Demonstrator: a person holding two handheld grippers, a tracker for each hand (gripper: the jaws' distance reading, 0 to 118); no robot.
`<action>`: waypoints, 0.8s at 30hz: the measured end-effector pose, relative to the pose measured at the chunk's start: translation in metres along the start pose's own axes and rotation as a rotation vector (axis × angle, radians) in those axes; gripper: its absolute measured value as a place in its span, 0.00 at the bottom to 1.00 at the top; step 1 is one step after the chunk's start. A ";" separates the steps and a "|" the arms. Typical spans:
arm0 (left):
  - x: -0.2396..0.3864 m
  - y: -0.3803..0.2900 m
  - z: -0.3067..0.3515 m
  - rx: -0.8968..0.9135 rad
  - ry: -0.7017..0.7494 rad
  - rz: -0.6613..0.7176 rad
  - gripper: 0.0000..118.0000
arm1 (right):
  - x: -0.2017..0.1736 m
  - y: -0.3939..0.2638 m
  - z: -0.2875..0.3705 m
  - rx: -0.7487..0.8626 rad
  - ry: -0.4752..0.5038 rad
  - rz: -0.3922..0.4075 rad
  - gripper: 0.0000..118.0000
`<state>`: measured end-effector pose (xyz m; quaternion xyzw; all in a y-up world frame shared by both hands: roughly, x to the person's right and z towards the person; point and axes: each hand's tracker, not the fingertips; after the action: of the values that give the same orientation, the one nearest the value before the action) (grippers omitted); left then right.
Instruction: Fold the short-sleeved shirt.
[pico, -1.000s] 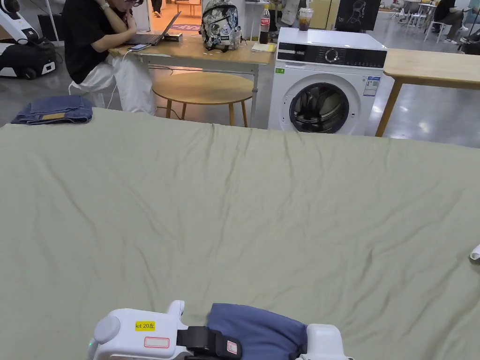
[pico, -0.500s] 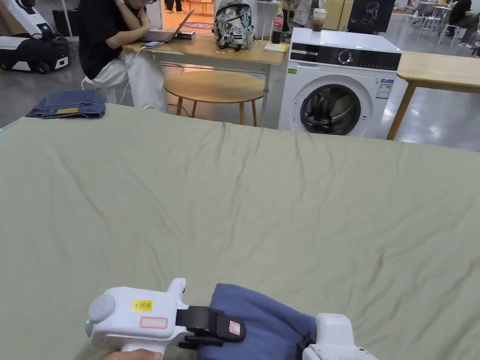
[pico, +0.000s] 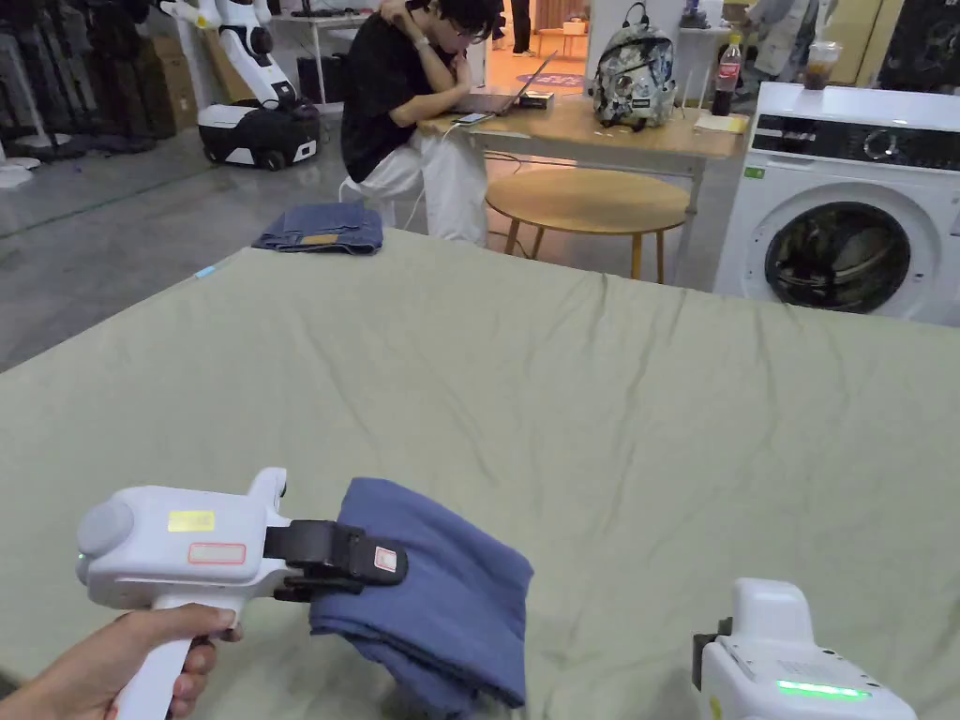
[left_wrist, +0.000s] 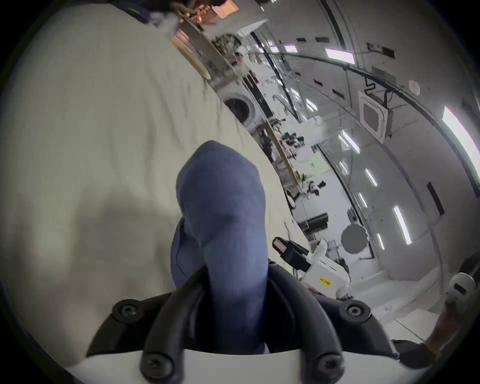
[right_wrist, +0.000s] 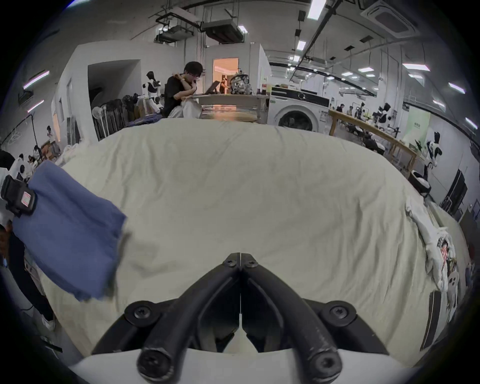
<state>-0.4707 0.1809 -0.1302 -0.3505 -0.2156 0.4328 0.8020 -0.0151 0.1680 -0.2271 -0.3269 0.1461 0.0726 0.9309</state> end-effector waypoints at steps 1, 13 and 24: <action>-0.007 0.004 0.018 0.026 0.027 0.006 0.11 | -0.003 0.003 -0.002 -0.001 0.004 0.004 0.00; -0.071 0.034 0.160 0.166 0.230 0.097 0.11 | -0.030 0.005 -0.018 -0.034 0.058 0.023 0.00; -0.069 0.061 0.188 0.211 0.422 0.136 0.11 | -0.031 -0.001 -0.020 -0.057 0.054 0.018 0.00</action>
<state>-0.6628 0.2166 -0.0544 -0.3612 0.0270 0.4232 0.8305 -0.0483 0.1533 -0.2316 -0.3536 0.1720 0.0763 0.9163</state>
